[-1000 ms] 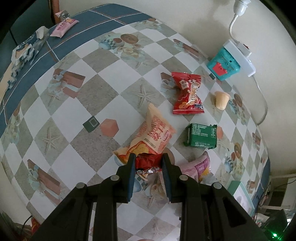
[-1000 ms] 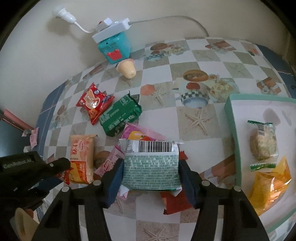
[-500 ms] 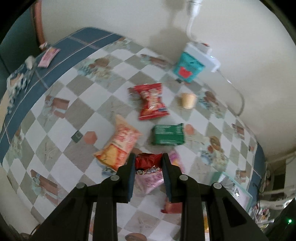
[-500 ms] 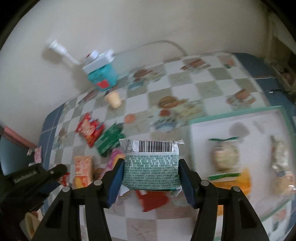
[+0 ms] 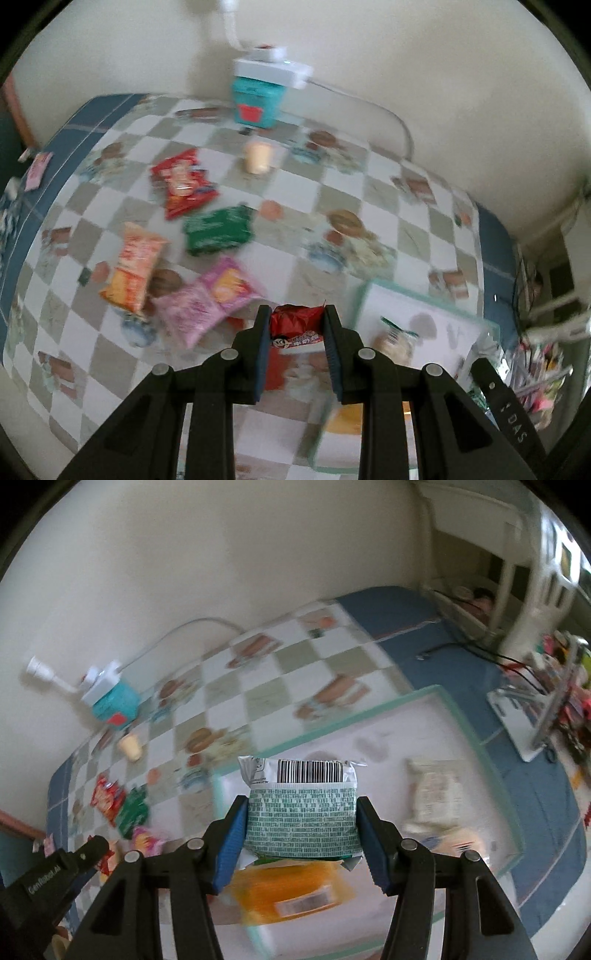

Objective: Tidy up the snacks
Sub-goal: 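Carry the candy and green-white packet into the tray and open both tools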

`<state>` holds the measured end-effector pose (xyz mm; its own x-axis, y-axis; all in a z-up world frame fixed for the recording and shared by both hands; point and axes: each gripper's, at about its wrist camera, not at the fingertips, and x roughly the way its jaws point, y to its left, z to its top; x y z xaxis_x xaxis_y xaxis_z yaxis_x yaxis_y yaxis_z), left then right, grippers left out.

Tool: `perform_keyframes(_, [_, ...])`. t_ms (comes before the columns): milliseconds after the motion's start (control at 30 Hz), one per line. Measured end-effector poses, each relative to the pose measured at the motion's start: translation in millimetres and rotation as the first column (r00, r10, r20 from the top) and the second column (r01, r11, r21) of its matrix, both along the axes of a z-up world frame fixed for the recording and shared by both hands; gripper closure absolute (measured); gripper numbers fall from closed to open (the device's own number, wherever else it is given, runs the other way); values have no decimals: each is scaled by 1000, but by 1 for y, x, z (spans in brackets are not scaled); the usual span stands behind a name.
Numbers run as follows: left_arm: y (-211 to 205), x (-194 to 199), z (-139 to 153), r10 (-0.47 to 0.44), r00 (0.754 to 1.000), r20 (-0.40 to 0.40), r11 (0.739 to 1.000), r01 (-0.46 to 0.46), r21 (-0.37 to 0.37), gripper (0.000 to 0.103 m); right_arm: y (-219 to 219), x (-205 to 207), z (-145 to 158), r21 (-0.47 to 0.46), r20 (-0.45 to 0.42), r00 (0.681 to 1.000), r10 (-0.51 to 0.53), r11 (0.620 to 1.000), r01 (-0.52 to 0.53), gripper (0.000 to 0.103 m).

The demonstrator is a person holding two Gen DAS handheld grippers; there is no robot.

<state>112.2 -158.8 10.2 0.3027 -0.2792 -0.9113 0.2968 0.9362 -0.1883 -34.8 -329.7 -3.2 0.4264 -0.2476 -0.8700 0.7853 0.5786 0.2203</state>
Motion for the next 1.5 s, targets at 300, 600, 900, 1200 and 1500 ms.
perform_keyframes(300, [-78, -31, 2, -180, 983, -24, 983, 179, -32, 74, -45, -23, -14, 29, -51, 996, -69, 997, 71, 42])
perform_keyframes(600, [-88, -43, 2, -254, 967, -3, 966, 254, -40, 74, -56, -42, -21, 19, -76, 991, -107, 994, 108, 42])
perform_keyframes(900, [-121, -50, -46, -300, 949, -94, 954, 300, -11, 74, -68, -38, -61, 92, -142, 982, -122, 986, 136, 42])
perform_keyframes(1200, [-139, -60, -57, -336, 936, -109, 941, 338, 0, 70, -76, -45, -70, 103, -156, 977, -145, 981, 162, 40])
perform_keyframes(1500, [-125, -47, -50, -291, 949, -120, 957, 291, -15, 38, -77, -47, -65, 80, -180, 968, -174, 978, 190, 32])
